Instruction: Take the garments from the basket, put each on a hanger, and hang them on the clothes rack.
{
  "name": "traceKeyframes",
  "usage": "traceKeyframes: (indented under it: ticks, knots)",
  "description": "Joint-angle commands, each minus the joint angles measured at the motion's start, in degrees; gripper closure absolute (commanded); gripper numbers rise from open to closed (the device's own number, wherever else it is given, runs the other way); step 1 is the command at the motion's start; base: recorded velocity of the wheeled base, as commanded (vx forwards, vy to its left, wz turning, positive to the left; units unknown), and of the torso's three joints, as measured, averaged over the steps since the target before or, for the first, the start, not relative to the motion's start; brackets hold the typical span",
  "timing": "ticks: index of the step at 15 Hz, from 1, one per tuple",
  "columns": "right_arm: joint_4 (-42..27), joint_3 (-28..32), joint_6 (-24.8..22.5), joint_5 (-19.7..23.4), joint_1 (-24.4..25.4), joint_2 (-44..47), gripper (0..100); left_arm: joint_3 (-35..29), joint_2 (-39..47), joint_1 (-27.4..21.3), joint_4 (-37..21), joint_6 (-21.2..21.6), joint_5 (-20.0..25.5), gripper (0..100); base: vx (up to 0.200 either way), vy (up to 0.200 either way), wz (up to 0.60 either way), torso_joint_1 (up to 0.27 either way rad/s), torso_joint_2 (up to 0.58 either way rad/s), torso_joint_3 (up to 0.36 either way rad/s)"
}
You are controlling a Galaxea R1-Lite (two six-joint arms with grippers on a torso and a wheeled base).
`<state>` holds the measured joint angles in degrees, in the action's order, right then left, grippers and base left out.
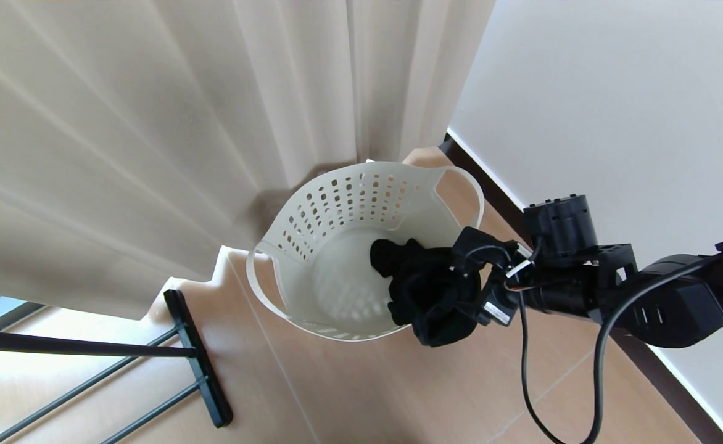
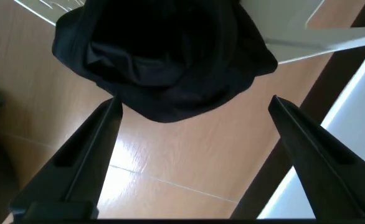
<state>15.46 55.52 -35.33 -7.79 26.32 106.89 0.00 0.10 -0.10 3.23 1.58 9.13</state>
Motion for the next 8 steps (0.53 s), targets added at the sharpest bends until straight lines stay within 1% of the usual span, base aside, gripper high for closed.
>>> traceKeyframes:
  ticks: [1,5,7,8]
  knots:
    - [3.26,1.70,0.88,-0.47,-0.04,3.94,0,0.00,-0.01,0.01,0.02,0.00,0.01,0,0.000,0.000,0.00,0.000,0.00,0.000]
    - [10.73,2.14,1.05,-3.81,-0.04,7.90,0,0.00,-0.01,0.01,0.02,0.00,0.01,0,0.000,0.000,0.00,0.000,0.00,0.000]
    - [13.63,2.67,1.05,-4.69,-0.04,10.18,0,0.00,-0.01,0.01,0.02,0.00,0.01,0,0.000,0.000,0.00,0.000,0.00,0.000]
    - [13.99,3.19,1.05,-4.78,-0.04,10.36,0,0.00,-0.01,0.01,0.02,0.00,0.01,0,0.000,0.000,0.00,0.000,0.00,0.000]
